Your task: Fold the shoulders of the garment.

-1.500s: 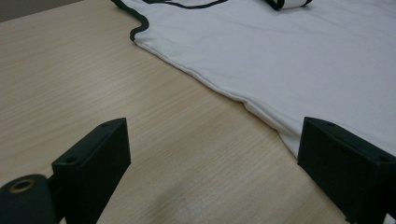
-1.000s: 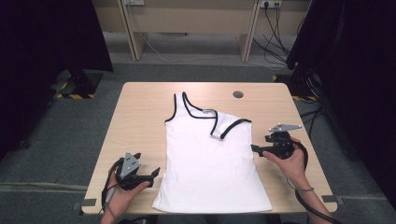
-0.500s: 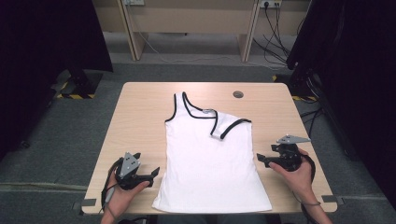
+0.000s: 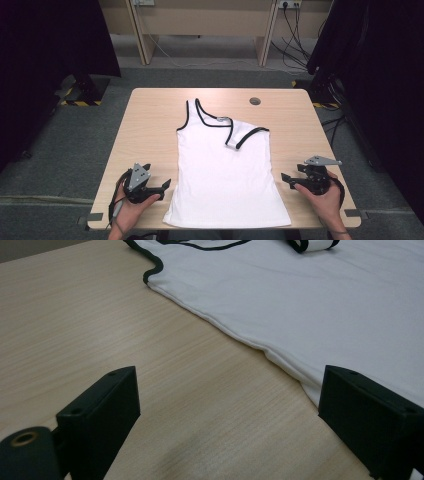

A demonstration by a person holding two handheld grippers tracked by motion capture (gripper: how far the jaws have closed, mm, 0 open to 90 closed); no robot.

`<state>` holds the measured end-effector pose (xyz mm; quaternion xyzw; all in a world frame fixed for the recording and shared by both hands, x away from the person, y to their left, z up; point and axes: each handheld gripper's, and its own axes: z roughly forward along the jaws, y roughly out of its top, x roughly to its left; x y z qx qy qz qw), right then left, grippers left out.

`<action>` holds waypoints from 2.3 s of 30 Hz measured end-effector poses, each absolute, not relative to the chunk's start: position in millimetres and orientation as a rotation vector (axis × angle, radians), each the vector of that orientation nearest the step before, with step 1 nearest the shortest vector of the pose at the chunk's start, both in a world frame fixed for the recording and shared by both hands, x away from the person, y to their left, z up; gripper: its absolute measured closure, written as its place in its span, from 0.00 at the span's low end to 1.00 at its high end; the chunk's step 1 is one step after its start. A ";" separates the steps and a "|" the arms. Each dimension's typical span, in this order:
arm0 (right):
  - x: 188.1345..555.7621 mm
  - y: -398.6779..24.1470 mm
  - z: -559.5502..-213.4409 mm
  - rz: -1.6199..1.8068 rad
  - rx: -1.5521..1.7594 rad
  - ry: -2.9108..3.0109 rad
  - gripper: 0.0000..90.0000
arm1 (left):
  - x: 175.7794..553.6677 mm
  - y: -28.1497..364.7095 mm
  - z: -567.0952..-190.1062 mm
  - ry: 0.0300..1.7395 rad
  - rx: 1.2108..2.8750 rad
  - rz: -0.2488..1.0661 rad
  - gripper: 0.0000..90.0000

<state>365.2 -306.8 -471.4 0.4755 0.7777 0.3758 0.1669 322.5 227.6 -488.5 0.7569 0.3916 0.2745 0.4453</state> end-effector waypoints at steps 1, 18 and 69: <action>364.1 -307.7 -472.9 1.072 1.358 2.208 0.23 | 322.5 227.7 -488.5 0.970 1.875 0.679 0.10; 357.1 -321.4 -479.8 1.107 1.403 2.136 0.23 | 322.6 228.0 -488.5 0.977 1.868 0.678 0.11; 354.8 -320.5 -479.4 1.175 1.358 2.154 0.22 | 597.5 150.2 -454.3 1.123 2.006 0.555 0.30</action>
